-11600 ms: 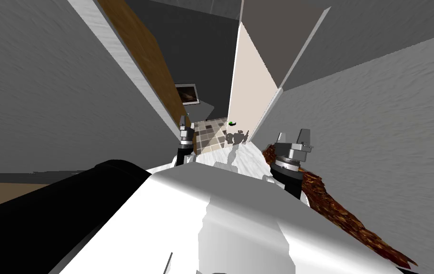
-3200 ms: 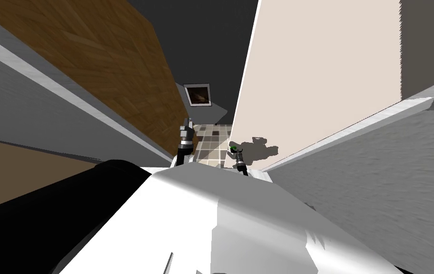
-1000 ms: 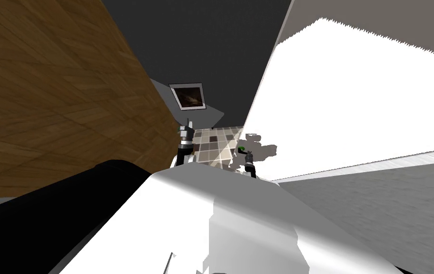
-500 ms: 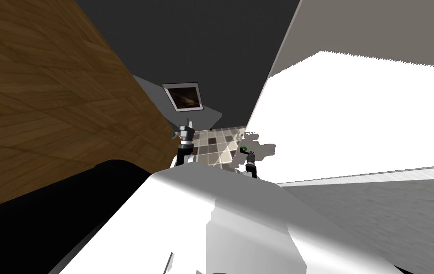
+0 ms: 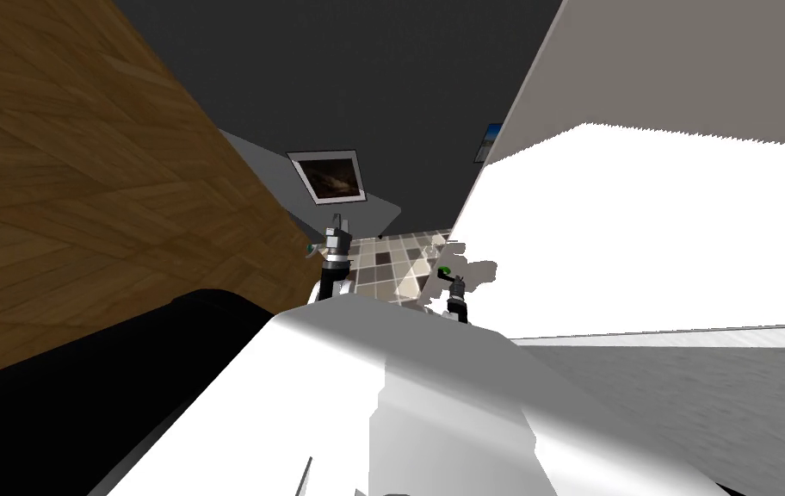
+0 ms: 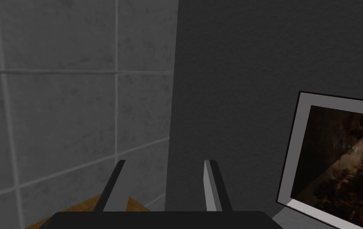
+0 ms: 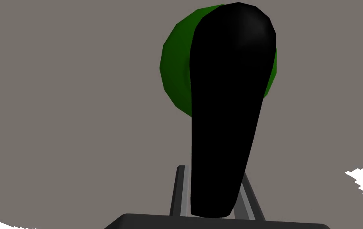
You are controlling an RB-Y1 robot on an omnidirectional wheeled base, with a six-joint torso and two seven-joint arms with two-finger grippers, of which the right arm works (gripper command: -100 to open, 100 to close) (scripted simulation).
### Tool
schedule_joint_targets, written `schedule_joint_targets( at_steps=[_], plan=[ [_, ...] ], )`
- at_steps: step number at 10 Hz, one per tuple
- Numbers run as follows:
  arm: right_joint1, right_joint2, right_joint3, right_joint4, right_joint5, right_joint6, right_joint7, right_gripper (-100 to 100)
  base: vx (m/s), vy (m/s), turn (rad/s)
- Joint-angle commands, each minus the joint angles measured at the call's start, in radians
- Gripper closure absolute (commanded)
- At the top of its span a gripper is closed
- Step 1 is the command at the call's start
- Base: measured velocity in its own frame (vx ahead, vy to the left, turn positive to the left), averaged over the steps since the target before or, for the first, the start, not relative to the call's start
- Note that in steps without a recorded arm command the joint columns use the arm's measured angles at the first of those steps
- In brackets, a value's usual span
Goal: Push the door open
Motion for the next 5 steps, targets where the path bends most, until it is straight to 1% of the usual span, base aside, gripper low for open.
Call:
schedule_joint_targets(
  at_steps=[1,4,5],
  plan=[
    [-0.005,-0.016,-0.016,-0.007,-0.009,-0.005,0.003,100,0.176,0.033,-0.030],
    [-0.005,-0.029,-0.042,-0.006,-0.024,-0.006,0.012,100,0.215,0.048,-0.039],
    [-0.004,-0.034,-0.056,-0.006,-0.032,-0.007,0.017,100,0.213,0.050,-0.068]
  ],
)
